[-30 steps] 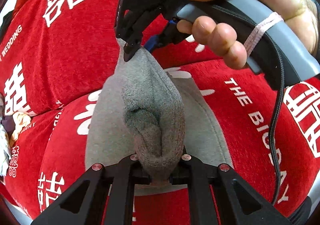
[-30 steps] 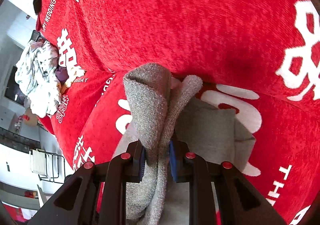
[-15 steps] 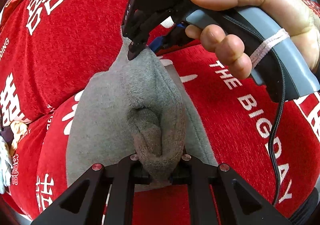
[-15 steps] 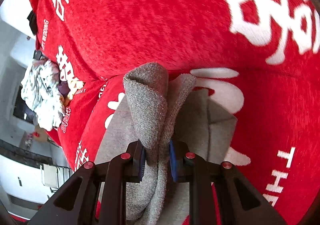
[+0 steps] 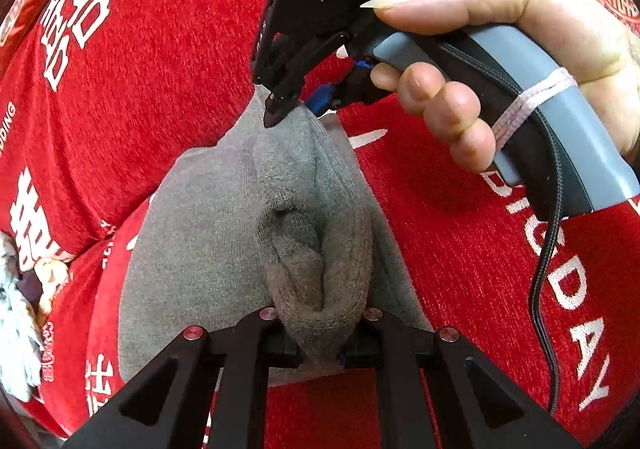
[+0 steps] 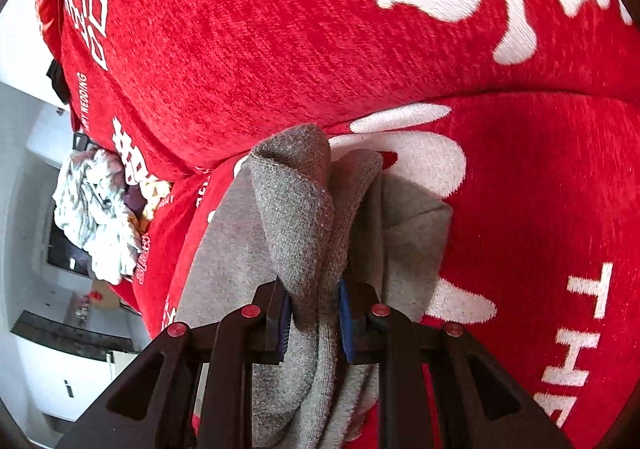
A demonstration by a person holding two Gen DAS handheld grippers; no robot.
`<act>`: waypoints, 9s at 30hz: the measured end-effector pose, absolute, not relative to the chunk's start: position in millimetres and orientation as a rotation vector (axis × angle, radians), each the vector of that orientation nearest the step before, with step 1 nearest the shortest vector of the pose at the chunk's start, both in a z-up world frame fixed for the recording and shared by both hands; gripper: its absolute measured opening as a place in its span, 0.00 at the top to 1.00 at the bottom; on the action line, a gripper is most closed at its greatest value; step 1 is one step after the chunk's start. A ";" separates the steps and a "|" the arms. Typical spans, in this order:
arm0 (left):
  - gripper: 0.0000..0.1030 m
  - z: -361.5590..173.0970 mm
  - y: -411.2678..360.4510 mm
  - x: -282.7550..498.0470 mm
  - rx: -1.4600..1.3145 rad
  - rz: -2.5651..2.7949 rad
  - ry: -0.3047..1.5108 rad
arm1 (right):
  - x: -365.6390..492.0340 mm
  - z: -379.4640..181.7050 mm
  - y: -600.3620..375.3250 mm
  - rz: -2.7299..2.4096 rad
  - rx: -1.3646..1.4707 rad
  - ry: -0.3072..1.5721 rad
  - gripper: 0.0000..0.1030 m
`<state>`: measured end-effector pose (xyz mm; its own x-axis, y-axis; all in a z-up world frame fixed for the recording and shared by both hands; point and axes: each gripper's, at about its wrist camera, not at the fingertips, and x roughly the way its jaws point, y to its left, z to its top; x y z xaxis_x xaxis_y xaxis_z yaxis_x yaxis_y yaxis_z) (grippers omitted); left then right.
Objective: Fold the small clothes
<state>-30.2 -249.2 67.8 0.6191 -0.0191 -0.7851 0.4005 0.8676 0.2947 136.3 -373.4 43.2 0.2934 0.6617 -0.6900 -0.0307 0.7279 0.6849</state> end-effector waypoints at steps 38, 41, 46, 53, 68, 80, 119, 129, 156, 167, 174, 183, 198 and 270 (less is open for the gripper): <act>0.13 96.5 -157.0 -21.7 0.137 -0.370 0.898 | 112.9 60.3 -319.2 0.511 0.428 1.197 0.37; 0.13 89.4 -149.6 -14.4 0.096 -0.370 0.934 | 107.9 56.1 -346.7 0.492 0.487 1.180 0.37; 0.13 82.7 -142.4 -12.4 0.058 -0.389 0.959 | 98.8 47.0 -379.5 0.397 0.514 1.177 0.37; 0.13 105.2 -96.8 -4.3 -0.046 -0.374 0.917 | 60.1 76.4 -394.7 0.396 0.545 1.075 0.37; 0.02 39.0 -40.0 33.8 -0.188 -0.252 1.096 | 4.8 37.9 -361.0 0.518 0.733 1.118 0.52; 0.02 59.2 -41.8 18.0 -0.171 -0.259 1.062 | -50.9 104.4 -317.8 0.482 0.437 0.962 0.31; 0.36 24.4 -82.9 138.8 -0.220 -0.512 1.227 | 100.6 35.5 -301.9 0.250 0.487 1.150 0.51; 0.46 38.7 -96.1 125.1 -0.086 -0.452 1.149 | 94.2 38.7 -292.3 0.204 0.439 1.133 0.42; 0.61 86.2 -94.1 66.1 0.048 -0.376 1.077 | 45.2 108.4 -253.8 0.177 0.248 1.051 0.62; 0.61 97.0 -80.2 12.0 0.081 -0.368 1.051 | -4.6 126.1 -236.7 0.179 0.244 1.039 0.62; 0.61 96.4 -68.7 -19.5 0.097 -0.359 1.049 | -35.4 127.5 -224.5 0.192 0.249 1.037 0.62; 0.61 89.7 -51.8 -55.7 0.101 -0.344 1.054 | -70.7 122.1 -210.8 0.218 0.263 1.040 0.62; 0.56 59.2 -33.1 -84.2 0.069 -0.357 1.066 | -97.4 91.4 -209.4 0.267 0.311 1.045 0.60; 0.18 80.9 4.3 -195.1 0.038 -0.101 0.817 | -227.5 142.6 -155.2 0.090 -0.066 0.885 0.24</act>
